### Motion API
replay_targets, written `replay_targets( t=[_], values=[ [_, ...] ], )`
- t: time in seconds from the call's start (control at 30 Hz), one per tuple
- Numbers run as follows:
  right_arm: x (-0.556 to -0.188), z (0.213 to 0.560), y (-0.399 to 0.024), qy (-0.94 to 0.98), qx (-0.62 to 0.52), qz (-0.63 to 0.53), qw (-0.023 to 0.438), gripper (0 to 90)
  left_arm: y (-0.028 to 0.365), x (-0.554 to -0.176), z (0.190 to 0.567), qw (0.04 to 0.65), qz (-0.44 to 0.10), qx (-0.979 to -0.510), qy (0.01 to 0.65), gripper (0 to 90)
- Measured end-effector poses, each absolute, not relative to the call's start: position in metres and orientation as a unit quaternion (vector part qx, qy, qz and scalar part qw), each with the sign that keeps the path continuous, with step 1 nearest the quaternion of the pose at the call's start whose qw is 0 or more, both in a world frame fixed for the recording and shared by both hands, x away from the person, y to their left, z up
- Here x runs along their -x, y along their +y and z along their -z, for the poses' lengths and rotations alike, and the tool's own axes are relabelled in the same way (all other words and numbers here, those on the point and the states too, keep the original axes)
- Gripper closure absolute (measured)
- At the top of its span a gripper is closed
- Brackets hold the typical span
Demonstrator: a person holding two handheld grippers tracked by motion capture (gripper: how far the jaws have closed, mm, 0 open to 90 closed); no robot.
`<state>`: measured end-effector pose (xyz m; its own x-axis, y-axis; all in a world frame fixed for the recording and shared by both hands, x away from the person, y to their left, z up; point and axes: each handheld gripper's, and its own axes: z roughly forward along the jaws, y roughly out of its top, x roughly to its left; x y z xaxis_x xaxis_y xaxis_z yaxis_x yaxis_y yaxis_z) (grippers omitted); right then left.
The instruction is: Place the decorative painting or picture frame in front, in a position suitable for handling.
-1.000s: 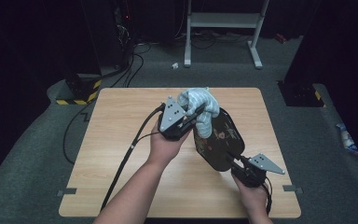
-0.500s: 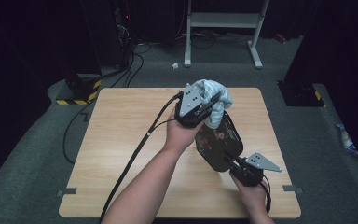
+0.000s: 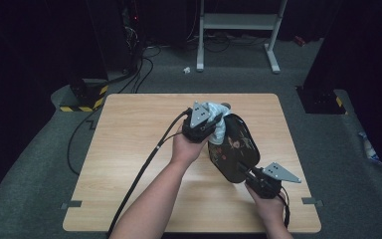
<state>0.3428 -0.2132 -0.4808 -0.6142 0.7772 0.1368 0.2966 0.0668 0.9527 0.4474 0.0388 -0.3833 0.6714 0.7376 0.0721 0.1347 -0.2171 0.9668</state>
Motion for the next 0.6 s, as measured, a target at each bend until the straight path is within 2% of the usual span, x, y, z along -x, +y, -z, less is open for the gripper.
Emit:
replay_targets(
  t=[0.6],
  values=[
    [-0.343, 0.482, -0.213, 0.695, -0.386, -0.57, 0.209, 78.1, 0.065, -0.448, 0.451, 0.504, -0.25, -0.756, 0.334, 79.5]
  ],
)
